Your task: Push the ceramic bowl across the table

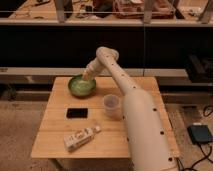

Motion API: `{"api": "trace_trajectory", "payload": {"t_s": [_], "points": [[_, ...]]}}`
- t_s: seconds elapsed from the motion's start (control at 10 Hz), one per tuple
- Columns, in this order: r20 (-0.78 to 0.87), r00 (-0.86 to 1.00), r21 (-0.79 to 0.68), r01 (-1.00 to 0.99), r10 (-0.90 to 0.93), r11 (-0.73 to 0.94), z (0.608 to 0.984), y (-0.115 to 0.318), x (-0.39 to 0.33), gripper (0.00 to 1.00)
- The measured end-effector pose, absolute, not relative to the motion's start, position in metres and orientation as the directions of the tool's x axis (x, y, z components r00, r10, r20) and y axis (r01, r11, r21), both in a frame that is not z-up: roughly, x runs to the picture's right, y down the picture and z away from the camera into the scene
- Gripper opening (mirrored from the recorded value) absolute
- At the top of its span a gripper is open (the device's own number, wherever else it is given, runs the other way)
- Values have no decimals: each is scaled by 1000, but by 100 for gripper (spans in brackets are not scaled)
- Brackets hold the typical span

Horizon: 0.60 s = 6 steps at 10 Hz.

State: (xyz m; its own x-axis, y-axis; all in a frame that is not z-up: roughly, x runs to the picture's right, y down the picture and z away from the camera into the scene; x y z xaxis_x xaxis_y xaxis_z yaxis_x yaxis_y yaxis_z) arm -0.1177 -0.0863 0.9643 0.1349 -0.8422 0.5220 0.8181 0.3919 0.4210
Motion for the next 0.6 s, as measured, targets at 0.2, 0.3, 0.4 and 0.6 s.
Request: {"api": "trace_trajectory", "payload": {"t_s": [0.2,0.3,0.4,0.6], "points": [[421,197,403,834,-885,377,989,-101,-104,0],[366,206,410,840,-908,355,994,-103,-101,0],[341,201,418,843,-918,340,994,-100,-102,0],[302,153,433,857,-941,278,989,-77,-106,0]]}}
